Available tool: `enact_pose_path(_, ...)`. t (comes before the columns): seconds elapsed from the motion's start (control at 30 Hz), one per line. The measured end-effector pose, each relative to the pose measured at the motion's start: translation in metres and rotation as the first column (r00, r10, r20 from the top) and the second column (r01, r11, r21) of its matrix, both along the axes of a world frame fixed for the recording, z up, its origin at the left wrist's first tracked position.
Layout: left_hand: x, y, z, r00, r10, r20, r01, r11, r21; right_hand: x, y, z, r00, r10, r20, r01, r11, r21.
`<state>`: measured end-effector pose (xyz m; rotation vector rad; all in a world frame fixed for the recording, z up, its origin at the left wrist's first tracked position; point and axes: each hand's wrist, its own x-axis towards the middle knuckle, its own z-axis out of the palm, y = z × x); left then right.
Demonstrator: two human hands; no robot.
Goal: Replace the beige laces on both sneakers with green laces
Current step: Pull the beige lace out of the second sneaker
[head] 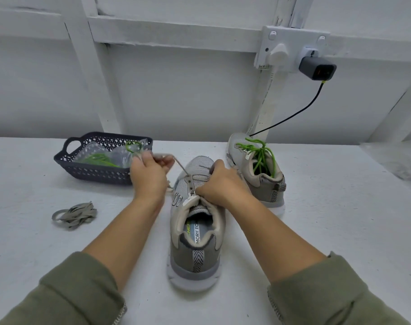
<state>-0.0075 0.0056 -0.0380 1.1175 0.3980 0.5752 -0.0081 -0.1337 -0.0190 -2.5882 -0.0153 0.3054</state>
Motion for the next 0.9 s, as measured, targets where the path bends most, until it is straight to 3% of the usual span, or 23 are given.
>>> enact_pose_path(0.1,-0.001,0.0,0.02,0.994,-0.104,0.045,0.099,0.989,0.109,-0.001,0.002,0.002,0.998,0.022,0.051,-0.02,0.999,-0.04)
enact_pose_path(0.2,-0.005,-0.009,0.014,0.963,-0.211,-0.165,0.247,0.94,0.234,0.005,0.006,0.0,0.992,0.064,0.107,-0.065,0.998,0.007)
enact_pose_path(0.3,-0.001,0.0,-0.01,0.875,-0.152,-0.46,0.376,0.81,0.449,0.014,0.006,-0.005,0.986,0.061,0.152,-0.078,0.991,0.113)
enact_pose_path(0.37,-0.001,0.006,-0.021,0.824,-0.086,-0.561,0.437,0.726,0.531,0.019,0.004,-0.007,0.986,0.072,0.151,-0.095,0.984,0.15)
enact_pose_path(0.5,-0.008,0.011,-0.022,0.856,0.0,-0.518,0.421,0.581,0.696,0.026,-0.002,-0.012,0.987,0.106,0.124,-0.131,0.968,0.212)
enact_pose_path(0.6,-0.013,0.013,-0.021,0.89,-0.065,-0.451,0.419,0.504,0.755,0.03,-0.003,-0.013,0.976,0.148,0.163,-0.183,0.955,0.232)
enact_pose_path(0.9,-0.008,0.01,-0.029,0.891,-0.208,-0.404,0.443,0.595,0.67,0.041,0.012,-0.001,0.939,0.187,0.29,-0.277,0.909,0.311)
